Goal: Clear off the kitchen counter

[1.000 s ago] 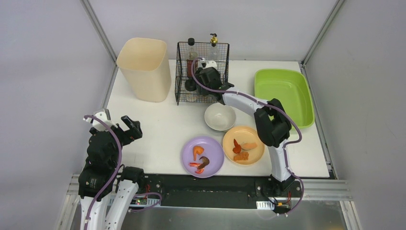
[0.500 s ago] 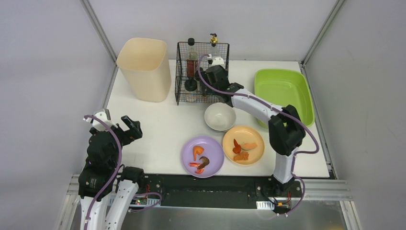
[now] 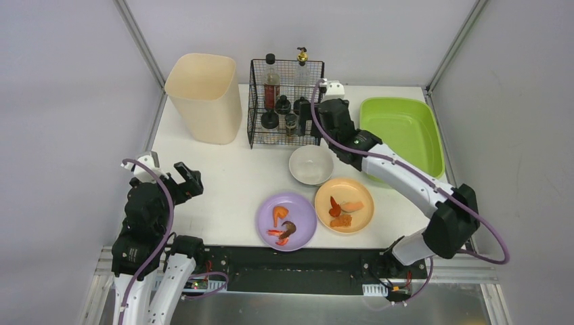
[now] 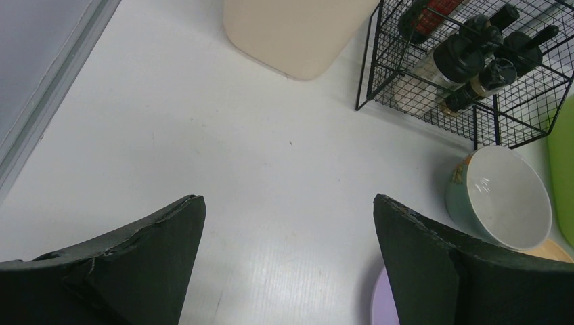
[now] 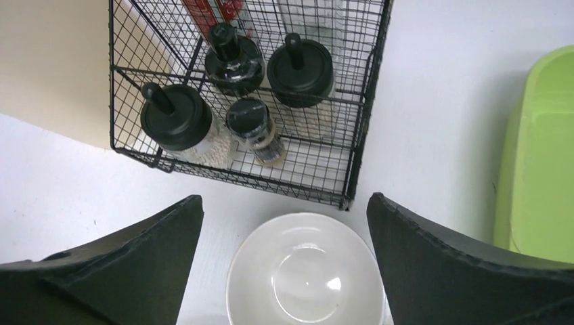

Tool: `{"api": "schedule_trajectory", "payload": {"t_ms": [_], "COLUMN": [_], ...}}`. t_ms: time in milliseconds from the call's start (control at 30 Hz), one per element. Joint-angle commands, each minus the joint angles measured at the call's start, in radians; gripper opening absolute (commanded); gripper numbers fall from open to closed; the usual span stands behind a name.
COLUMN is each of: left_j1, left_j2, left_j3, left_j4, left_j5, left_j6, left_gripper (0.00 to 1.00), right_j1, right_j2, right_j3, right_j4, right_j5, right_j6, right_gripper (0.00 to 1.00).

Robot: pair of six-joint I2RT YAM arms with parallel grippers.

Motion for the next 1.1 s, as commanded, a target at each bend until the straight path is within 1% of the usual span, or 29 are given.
{"api": "schedule_trajectory", "payload": {"t_ms": [0, 33, 167, 333, 467, 567, 633, 800, 967, 1067], "left_j1": [0.012, 0.012, 0.011, 0.011, 0.011, 0.009, 0.009, 0.008, 0.007, 0.006], "left_j2": [0.019, 0.018, 0.021, 0.020, 0.017, 0.016, 0.014, 0.013, 0.011, 0.012], "left_j3": [0.001, 0.000, 0.001, 0.001, 0.000, 0.001, 0.001, 0.003, 0.002, 0.002], "left_j4": [0.030, 0.029, 0.030, 0.030, 0.030, 0.030, 0.030, 0.031, 0.031, 0.031], "left_j5": [0.026, 0.030, 0.033, 0.034, 0.040, 0.045, 0.049, 0.053, 0.061, 0.064], "left_j6": [0.009, 0.010, 0.010, 0.010, 0.007, 0.006, 0.006, 0.006, 0.006, 0.006], "left_gripper": [0.99, 0.99, 0.99, 1.00, 1.00, 1.00, 1.00, 1.00, 1.00, 1.00], "right_j1": [0.003, 0.002, 0.003, 0.001, 0.001, 0.001, 0.001, 0.001, 0.000, -0.006], "right_j2": [-0.101, -0.115, -0.168, -0.220, -0.345, -0.436, -0.461, -0.500, -0.585, -0.651], "right_j3": [-0.074, -0.090, -0.154, -0.196, -0.347, -0.429, -0.450, -0.481, -0.581, -0.627], "right_j4": [-0.030, -0.037, -0.087, -0.232, -0.205, -0.228, -0.286, -0.456, -0.543, -0.607], "right_j5": [0.029, 0.049, 0.131, 0.105, 0.089, 0.091, 0.104, 0.207, 0.288, 0.299], "right_j6": [0.036, 0.056, 0.173, 0.235, 0.294, 0.327, 0.349, 0.471, 0.601, 0.663], "right_gripper": [0.96, 0.99, 0.99, 0.99, 0.99, 0.99, 0.99, 0.99, 0.99, 0.99]}}
